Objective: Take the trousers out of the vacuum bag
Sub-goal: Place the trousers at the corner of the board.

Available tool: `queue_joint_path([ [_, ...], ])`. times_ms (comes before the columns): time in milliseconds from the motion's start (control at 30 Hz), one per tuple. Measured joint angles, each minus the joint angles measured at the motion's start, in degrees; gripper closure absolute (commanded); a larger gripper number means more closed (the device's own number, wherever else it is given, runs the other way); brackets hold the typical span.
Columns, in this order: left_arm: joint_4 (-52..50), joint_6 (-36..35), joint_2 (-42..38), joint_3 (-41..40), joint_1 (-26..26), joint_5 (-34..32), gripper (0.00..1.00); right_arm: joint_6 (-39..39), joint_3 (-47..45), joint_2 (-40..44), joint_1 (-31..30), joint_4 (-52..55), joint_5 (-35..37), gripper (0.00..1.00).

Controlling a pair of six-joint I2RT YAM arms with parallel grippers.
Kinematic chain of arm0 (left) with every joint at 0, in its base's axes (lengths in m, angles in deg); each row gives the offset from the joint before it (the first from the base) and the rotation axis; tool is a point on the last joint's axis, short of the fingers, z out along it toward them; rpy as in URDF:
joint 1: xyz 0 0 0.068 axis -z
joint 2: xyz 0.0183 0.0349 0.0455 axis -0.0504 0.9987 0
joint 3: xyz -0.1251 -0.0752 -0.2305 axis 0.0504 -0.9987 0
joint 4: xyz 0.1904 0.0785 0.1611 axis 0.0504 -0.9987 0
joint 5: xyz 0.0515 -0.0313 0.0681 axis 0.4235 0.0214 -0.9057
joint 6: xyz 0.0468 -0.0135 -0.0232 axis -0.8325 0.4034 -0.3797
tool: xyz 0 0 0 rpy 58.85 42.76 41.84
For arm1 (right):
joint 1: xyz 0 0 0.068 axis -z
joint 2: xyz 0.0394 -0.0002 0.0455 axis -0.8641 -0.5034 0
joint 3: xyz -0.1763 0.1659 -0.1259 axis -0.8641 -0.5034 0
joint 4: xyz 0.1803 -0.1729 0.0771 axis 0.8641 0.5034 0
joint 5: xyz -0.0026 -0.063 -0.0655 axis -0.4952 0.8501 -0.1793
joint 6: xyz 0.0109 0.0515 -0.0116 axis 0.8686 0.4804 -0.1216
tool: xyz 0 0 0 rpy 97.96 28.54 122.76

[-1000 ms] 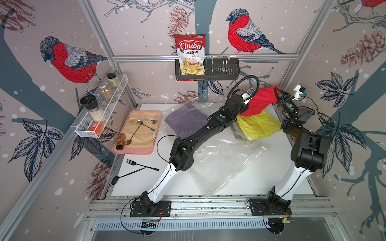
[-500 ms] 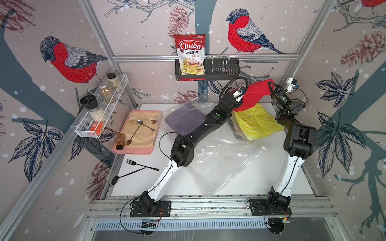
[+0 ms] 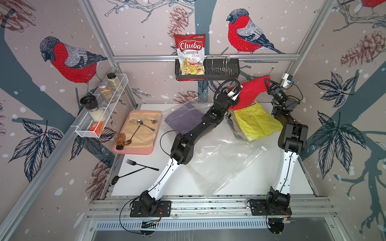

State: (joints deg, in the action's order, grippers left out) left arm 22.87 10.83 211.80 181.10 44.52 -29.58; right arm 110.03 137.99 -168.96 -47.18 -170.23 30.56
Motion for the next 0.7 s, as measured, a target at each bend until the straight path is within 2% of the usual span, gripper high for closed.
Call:
queue_joint_path([
  [267, 0.0, 2.4, 0.4, -0.8, 1.0, 0.2, 1.00, 1.7, -4.0, -0.6, 1.1, -2.6, -0.5, 1.00],
  [500, 1.1, 3.3, 0.1, -6.5, 4.4, -0.8, 1.00, 7.1, -10.8, 0.6, 4.9, -7.3, -3.3, 1.00],
  [700, 4.3, 4.4, -3.5, -15.6, 6.2, -1.7, 1.00, 10.7, -16.5, 3.6, 6.7, -8.0, -6.5, 1.00],
])
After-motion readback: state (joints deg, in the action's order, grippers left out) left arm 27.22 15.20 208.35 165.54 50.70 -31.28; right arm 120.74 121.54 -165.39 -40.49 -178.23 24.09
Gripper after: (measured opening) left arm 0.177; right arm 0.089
